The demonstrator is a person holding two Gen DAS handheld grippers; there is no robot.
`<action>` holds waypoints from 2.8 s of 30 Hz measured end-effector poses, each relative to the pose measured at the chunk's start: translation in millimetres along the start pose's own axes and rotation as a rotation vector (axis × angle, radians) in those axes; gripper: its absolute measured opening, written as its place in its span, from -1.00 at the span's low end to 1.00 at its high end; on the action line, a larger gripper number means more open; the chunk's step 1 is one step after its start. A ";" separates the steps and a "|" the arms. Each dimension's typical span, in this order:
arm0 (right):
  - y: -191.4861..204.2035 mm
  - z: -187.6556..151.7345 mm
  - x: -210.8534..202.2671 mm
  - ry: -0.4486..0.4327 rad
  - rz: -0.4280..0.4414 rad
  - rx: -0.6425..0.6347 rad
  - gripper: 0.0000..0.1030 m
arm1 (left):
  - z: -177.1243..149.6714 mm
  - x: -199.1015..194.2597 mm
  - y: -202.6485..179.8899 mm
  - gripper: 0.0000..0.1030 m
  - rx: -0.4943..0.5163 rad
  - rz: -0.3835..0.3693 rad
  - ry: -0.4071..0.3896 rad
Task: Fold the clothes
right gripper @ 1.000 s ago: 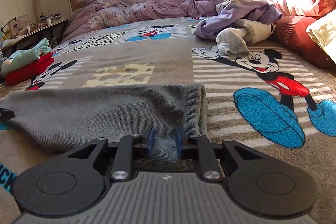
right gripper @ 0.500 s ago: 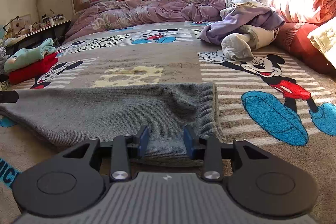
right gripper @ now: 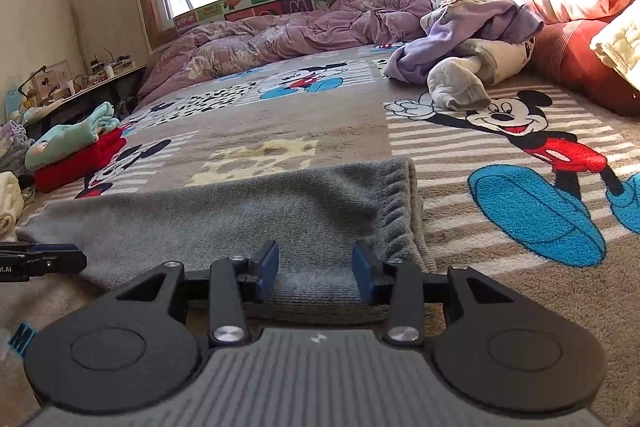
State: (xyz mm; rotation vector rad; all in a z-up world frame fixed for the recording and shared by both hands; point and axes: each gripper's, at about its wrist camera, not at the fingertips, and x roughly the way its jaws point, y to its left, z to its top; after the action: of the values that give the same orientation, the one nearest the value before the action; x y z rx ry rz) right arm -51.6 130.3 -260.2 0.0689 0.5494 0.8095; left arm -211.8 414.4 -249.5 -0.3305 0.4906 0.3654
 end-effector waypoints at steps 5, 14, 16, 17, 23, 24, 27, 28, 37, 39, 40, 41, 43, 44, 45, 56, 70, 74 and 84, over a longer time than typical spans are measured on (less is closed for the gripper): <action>-20.4 4.6 -3.3 -0.008 0.058 0.105 0.02 | 3.6 10.5 57.9 -0.18 -0.142 0.176 0.056; -32.8 8.5 -11.6 -0.030 0.137 0.165 0.11 | 15.2 -16.1 84.8 0.01 -0.266 0.341 0.038; -36.7 10.1 -12.5 -0.027 0.144 0.179 0.10 | 14.6 -26.2 80.0 -0.03 -0.256 0.380 0.018; -39.1 11.6 -15.1 -0.039 0.143 0.184 0.09 | 14.3 -36.2 75.9 -0.03 -0.257 0.397 -0.019; -57.8 19.1 -27.6 -0.090 0.138 0.245 0.11 | -25.8 -69.3 112.4 -0.03 -0.684 0.290 -0.045; -63.3 18.2 -26.8 -0.084 0.137 0.274 0.11 | -30.6 -73.5 119.3 -0.03 -0.769 0.253 -0.069; -76.3 12.4 -21.3 -0.052 0.133 0.356 0.11 | -36.0 -76.0 135.0 0.01 -0.971 0.166 -0.103; -79.0 10.9 -19.4 -0.041 0.135 0.376 0.11 | -36.3 -75.2 139.0 0.01 -1.024 0.144 -0.109; -72.0 0.8 5.3 0.056 0.121 0.378 0.14 | -17.2 -45.6 135.1 0.06 -1.079 0.154 -0.119; -68.2 -0.7 9.1 0.068 0.105 0.356 0.14 | -14.4 -40.0 131.5 0.06 -1.079 0.173 -0.119; -67.6 -0.6 9.9 0.071 0.103 0.351 0.14 | -13.2 -38.7 130.3 0.06 -1.079 0.180 -0.120; -67.6 -0.4 10.4 0.072 0.102 0.348 0.14 | -13.2 -38.6 129.0 0.06 -1.075 0.190 -0.121; -68.5 -0.9 11.1 0.070 0.097 0.350 0.13 | -13.2 -38.3 126.5 0.00 -1.067 0.209 -0.124; -69.2 -1.0 11.4 0.068 0.094 0.352 0.09 | -13.7 -38.6 125.2 -0.03 -1.066 0.218 -0.125; -70.6 -1.3 11.5 0.067 0.094 0.358 0.05 | -17.3 -40.9 124.1 -0.19 -1.077 0.224 -0.130; -85.8 -2.3 12.2 0.063 0.132 0.436 -0.03 | -36.2 -49.5 126.8 -0.61 -1.086 0.202 -0.206; -105.0 -2.3 5.0 0.050 0.207 0.537 -0.02 | 53.7 -79.0 15.8 -0.74 -0.573 0.180 -0.334; -109.2 -0.9 1.7 0.042 0.208 0.548 -0.02 | 71.4 -76.3 -41.8 -0.74 -0.380 0.150 -0.354; -123.0 -2.5 -5.6 0.030 0.226 0.599 -0.02 | 65.9 -27.8 -166.7 -0.74 0.085 0.075 -0.295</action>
State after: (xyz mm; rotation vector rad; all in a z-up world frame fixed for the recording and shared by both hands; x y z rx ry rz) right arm 26.3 40.5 -292.3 0.6798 0.8086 0.8415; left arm -139.5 285.7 -144.0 -0.1721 0.2283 0.4562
